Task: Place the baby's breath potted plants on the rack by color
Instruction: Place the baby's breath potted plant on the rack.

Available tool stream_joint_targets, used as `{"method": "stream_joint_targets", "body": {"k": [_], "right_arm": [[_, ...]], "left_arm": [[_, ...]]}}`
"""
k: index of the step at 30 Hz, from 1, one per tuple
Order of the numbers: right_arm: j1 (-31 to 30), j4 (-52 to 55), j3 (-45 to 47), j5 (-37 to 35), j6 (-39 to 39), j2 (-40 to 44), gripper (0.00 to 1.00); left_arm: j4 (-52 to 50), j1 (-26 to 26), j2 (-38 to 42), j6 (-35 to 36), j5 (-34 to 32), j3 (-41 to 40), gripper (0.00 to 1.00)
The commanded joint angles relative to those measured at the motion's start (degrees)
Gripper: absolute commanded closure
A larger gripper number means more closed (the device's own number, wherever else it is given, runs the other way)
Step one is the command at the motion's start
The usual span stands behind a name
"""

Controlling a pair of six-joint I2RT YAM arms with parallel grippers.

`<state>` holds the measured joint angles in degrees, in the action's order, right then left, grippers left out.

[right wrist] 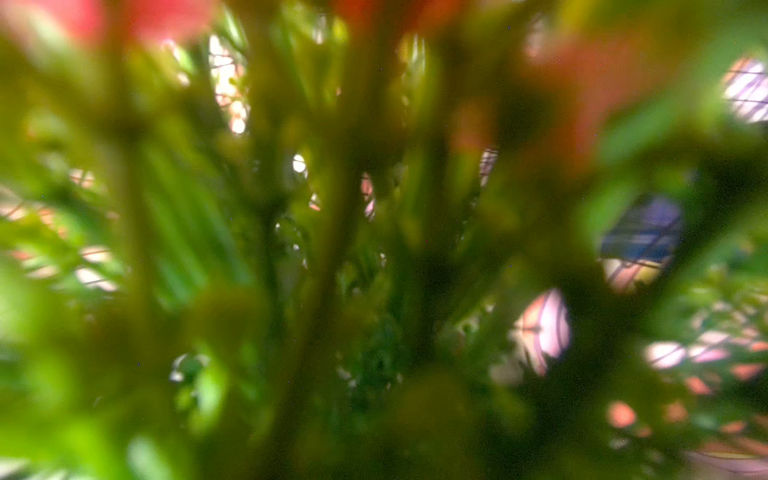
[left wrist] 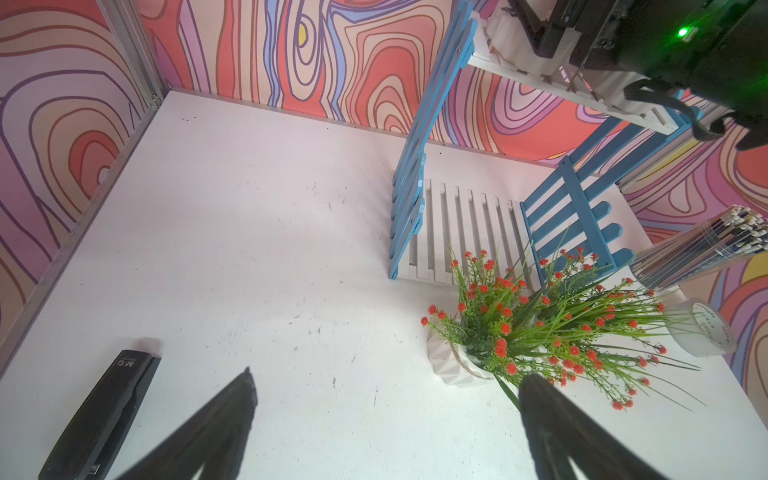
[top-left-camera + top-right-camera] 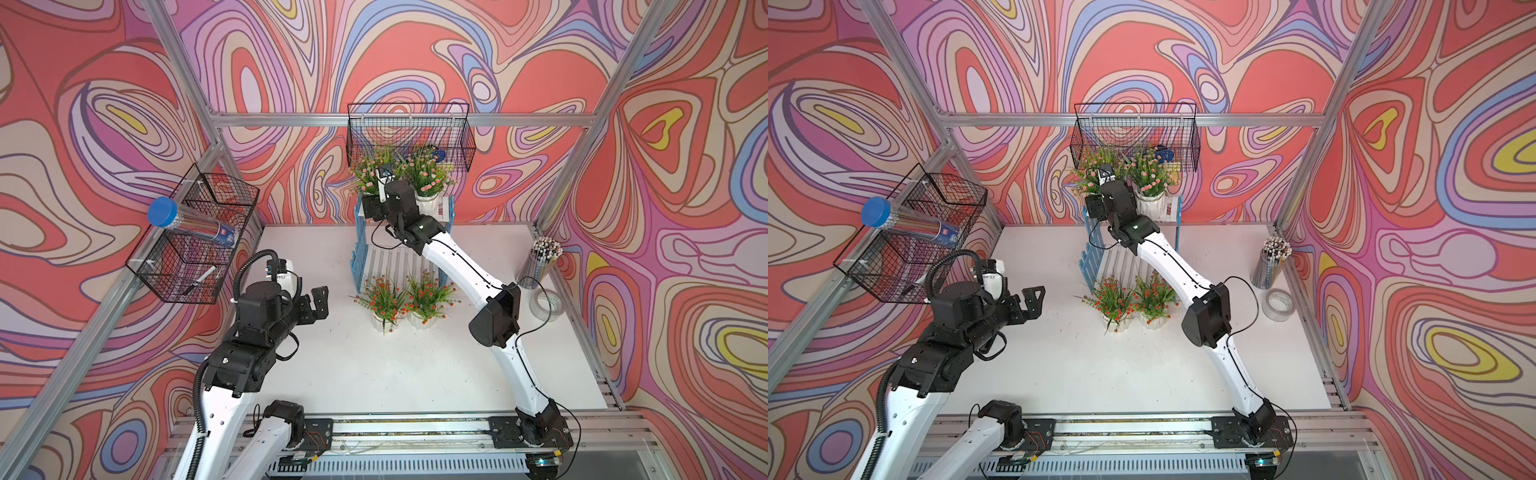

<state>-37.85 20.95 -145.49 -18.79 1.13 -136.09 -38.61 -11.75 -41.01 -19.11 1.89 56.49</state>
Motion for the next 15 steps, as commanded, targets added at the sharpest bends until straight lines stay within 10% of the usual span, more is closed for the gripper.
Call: {"method": "stream_joint_targets", "body": {"k": [1, 8, 15], "right_arm": [[0.7, -4.5, -2.5, -2.2, -1.6, 0.4, 0.43], [0.8, -4.3, -2.8, -1.7, -1.2, -0.5, 0.35], [0.8, -4.5, -1.2, -1.1, 0.1, 0.5, 0.03]], "left_arm": [[-0.2, -0.3, -0.1, -0.2, -0.5, 0.2, 0.0], [-0.4, -0.3, -0.3, -0.2, -0.5, 0.7, 0.0], [-0.8, -0.3, -0.3, -0.2, -0.4, 0.9, 0.0]]}}
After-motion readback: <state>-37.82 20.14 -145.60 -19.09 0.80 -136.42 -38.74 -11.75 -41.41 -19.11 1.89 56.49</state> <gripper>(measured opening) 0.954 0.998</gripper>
